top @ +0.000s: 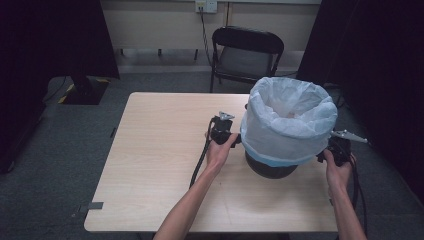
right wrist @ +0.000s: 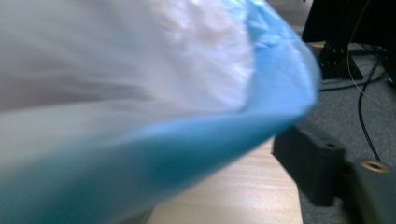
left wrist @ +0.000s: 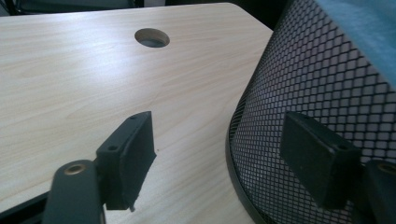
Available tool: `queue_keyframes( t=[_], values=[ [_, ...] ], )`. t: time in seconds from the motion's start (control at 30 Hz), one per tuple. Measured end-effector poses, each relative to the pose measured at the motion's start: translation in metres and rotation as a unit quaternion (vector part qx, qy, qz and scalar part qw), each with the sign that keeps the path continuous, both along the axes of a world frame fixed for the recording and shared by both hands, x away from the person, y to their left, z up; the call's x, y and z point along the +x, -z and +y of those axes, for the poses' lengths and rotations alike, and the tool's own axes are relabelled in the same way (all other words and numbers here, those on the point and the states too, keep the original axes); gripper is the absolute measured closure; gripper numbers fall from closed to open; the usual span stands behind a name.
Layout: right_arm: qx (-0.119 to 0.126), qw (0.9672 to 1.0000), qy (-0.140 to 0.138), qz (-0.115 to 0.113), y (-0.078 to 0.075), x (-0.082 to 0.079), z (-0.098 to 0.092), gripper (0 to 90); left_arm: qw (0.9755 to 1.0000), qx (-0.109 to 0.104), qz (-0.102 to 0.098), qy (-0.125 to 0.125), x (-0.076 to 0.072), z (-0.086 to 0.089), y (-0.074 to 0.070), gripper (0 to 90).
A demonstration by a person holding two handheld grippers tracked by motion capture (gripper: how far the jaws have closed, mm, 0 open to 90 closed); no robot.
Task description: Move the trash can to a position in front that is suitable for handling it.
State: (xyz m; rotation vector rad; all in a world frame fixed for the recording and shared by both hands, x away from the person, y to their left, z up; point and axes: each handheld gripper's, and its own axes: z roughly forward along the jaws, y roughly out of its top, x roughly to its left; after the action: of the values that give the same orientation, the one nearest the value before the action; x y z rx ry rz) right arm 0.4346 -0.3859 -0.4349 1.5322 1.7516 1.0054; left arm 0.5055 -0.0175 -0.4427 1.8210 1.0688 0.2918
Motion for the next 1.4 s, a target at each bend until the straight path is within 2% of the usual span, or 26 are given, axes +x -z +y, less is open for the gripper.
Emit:
queue_keyframes(
  t=[0.1,0.17,0.23,0.27,0.3,0.37,0.4,0.53,0.6,0.7,0.77,0.8,0.93,1.03,1.07,1.1,1.17,1.2,1.23,1.33,1.37,1.4],
  values=[
    [-0.008,0.9999,-0.005,-0.004,-0.001,-0.001,0.003,37.4,0.9999,0.005,-0.004,0.008,-0.001,0.002,-0.002,26.4],
    [-0.019,0.9995,-0.021,-0.010,-0.002,-0.002,0.008,45.2,0.9998,0.010,-0.003,0.015,-0.001,0.004,-0.002,31.0],
    [-0.021,0.9994,-0.025,-0.012,-0.002,-0.003,0.010,45.6,0.9998,0.015,-0.009,0.013,-0.002,0.007,-0.003,32.7],
    [-0.010,0.9992,-0.038,-0.011,-0.001,-0.003,0.012,45.3,0.9998,0.014,-0.009,0.011,-0.002,0.008,-0.003,34.6],
    [-0.010,0.9992,-0.038,-0.011,-0.001,-0.003,0.012,45.3,0.9998,0.014,-0.009,0.013,-0.001,0.011,-0.003,34.6],
    [-0.005,0.9983,-0.056,-0.013,-0.001,-0.004,0.016,45.5,0.9998,0.009,-0.003,0.015,-0.001,0.016,-0.003,36.2],
    [-0.003,0.9981,-0.060,-0.015,0.000,-0.004,0.017,46.0,0.9998,0.000,0.001,0.022,-0.001,0.022,-0.001,36.9],
    [0.007,0.9977,-0.065,-0.018,0.002,-0.005,0.021,49.1,0.9994,-0.008,0.010,0.032,-0.003,0.029,-0.001,37.3],
    [0.023,0.9971,-0.070,-0.022,0.005,-0.008,0.025,49.8,0.9994,-0.009,0.009,0.032,-0.006,0.033,-0.001,39.2],
    [0.026,0.9964,-0.078,-0.020,0.004,-0.008,0.028,51.4,0.9994,-0.012,0.004,0.033,-0.012,0.038,0.000,40.0],
    [0.026,0.9963,-0.080,-0.019,0.004,-0.009,0.030,51.6,0.9991,-0.005,0.009,0.040,-0.015,0.042,0.004,40.3],
    [0.028,0.9959,-0.084,-0.015,0.004,-0.009,0.032,51.8,0.9992,0.003,0.005,0.040,-0.020,0.045,0.006,40.6],
    [0.026,0.9952,-0.094,-0.012,0.003,-0.012,0.038,51.9,0.9993,-0.006,0.006,0.038,-0.024,0.053,0.006,41.0],
    [0.024,0.9943,-0.103,-0.013,0.002,-0.015,0.044,52.8,0.9993,0.000,0.004,0.038,-0.028,0.059,0.005,41.9],
    [0.024,0.9939,-0.106,-0.013,0.002,-0.016,0.045,53.0,0.9992,-0.003,0.004,0.039,-0.030,0.061,0.004,43.8],
    [0.026,0.9936,-0.109,-0.012,0.002,-0.017,0.047,54.1,0.9993,-0.007,0.003,0.036,-0.034,0.063,0.004,49.4],
    [0.029,0.9927,-0.117,-0.013,0.002,-0.020,0.055,58.8,0.9993,-0.026,0.006,0.026,-0.041,0.069,0.008,49.4],
    [0.029,0.9927,-0.117,-0.013,0.002,-0.020,0.055,58.8,0.9993,-0.027,0.005,0.024,-0.045,0.072,0.008,49.4],
    [0.032,0.9921,-0.120,-0.013,0.003,-0.021,0.058,58.9,0.9995,-0.023,0.000,0.024,-0.047,0.075,0.008,49.2],
    [0.034,0.9903,-0.134,-0.009,0.002,-0.026,0.065,57.5,0.9996,-0.015,0.001,0.025,-0.053,0.086,0.007,48.3],
    [0.039,0.9887,-0.144,-0.008,0.003,-0.028,0.070,57.3,0.9996,-0.013,-0.001,0.023,-0.056,0.089,0.006,48.5],
    [0.039,0.9887,-0.144,-0.008,0.003,-0.028,0.070,57.3,0.9996,-0.013,-0.001,0.026,-0.059,0.093,0.006,48.5]
  ],
)
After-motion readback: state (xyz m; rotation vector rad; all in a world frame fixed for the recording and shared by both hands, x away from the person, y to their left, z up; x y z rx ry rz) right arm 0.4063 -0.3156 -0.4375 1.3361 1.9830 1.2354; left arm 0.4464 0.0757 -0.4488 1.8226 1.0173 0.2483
